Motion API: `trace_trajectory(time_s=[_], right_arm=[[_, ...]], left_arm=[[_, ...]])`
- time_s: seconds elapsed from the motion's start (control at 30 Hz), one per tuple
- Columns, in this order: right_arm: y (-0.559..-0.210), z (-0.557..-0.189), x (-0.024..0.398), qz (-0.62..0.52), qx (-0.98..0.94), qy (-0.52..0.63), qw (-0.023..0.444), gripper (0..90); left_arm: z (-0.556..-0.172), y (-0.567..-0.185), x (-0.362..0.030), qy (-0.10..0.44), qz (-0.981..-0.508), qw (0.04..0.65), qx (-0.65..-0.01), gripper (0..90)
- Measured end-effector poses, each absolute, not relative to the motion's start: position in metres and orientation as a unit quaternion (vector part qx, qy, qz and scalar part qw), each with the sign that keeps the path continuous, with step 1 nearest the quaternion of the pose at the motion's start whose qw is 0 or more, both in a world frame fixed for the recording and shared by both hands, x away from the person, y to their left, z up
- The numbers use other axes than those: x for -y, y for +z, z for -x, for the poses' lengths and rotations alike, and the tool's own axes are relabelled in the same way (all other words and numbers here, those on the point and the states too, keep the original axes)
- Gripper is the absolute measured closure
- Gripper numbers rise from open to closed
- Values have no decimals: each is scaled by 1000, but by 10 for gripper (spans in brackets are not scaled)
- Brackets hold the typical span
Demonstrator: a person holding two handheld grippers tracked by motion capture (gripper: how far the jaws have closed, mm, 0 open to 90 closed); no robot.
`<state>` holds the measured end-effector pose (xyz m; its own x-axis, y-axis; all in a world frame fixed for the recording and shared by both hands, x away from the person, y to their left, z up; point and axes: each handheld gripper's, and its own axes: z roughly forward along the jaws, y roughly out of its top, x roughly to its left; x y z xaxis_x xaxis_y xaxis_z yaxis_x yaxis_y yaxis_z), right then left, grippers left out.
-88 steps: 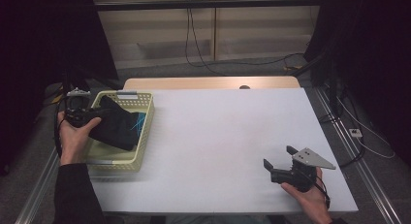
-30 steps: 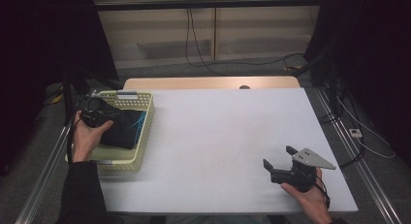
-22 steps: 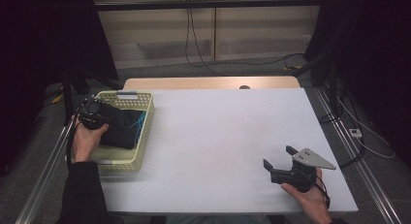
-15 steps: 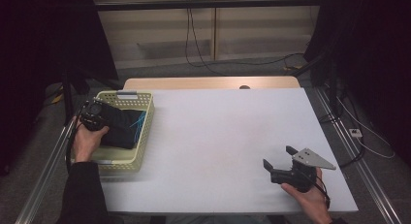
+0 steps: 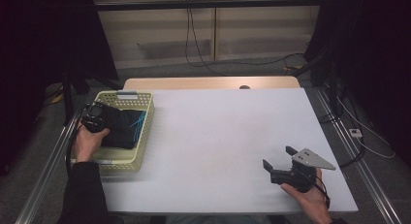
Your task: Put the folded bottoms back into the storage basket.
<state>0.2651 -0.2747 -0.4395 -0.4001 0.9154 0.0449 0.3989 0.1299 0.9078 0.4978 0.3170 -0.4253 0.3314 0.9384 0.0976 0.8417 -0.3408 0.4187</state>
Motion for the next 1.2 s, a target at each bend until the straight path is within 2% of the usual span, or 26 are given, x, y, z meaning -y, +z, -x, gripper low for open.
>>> trace_trajectory(time_s=[0.3, 0.43, 0.53, 1.07, 1.2], right_arm=[[-439, -265, 275, -468, -698, 462, 283, 57], [-439, -265, 275, -468, -698, 462, 283, 57], [-440, -265, 275, -468, -698, 462, 282, 57], [-440, -265, 275, -469, -698, 462, 281, 57], [-440, -265, 275, -469, -698, 463, 281, 56]], left_arm=[[-497, -425, -311, 136, -798, 155, -566, 887], [-497, -425, -307, 141, -794, 149, -573, 887], [-499, -427, -306, 119, -793, 170, -573, 900], [-504, -430, -303, 137, -801, 180, -554, 900], [-502, -428, -304, 128, -804, 173, -555, 900]])
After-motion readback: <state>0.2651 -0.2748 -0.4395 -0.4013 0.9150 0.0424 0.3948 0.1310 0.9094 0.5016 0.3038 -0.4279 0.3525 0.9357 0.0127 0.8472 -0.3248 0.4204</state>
